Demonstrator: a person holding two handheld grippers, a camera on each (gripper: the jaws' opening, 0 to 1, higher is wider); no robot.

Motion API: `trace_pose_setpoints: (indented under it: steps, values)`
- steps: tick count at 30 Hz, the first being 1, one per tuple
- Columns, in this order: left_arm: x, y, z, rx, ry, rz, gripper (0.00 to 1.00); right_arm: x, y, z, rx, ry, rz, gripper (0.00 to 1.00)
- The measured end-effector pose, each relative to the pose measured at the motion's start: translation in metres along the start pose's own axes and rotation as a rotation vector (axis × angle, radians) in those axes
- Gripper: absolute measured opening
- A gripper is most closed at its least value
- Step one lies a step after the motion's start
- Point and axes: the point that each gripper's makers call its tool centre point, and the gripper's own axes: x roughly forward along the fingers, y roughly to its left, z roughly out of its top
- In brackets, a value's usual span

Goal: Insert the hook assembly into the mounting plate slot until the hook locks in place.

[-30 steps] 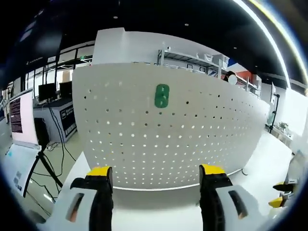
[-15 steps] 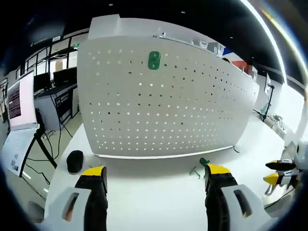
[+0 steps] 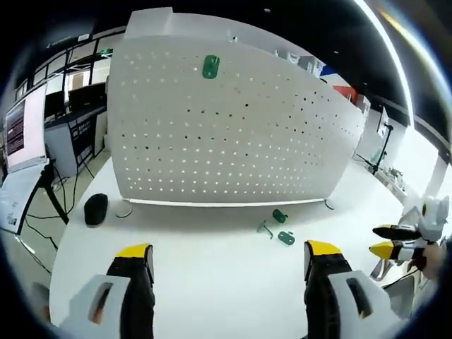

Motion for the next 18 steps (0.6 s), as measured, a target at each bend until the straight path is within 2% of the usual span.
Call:
trace_pose_setpoints:
  steps: [18]
  values:
    - [-0.020,-0.014,-0.019,0.008,0.052,-0.076,0.96,-0.002,0.007,-0.012,-0.010,0.028,-0.002,0.51]
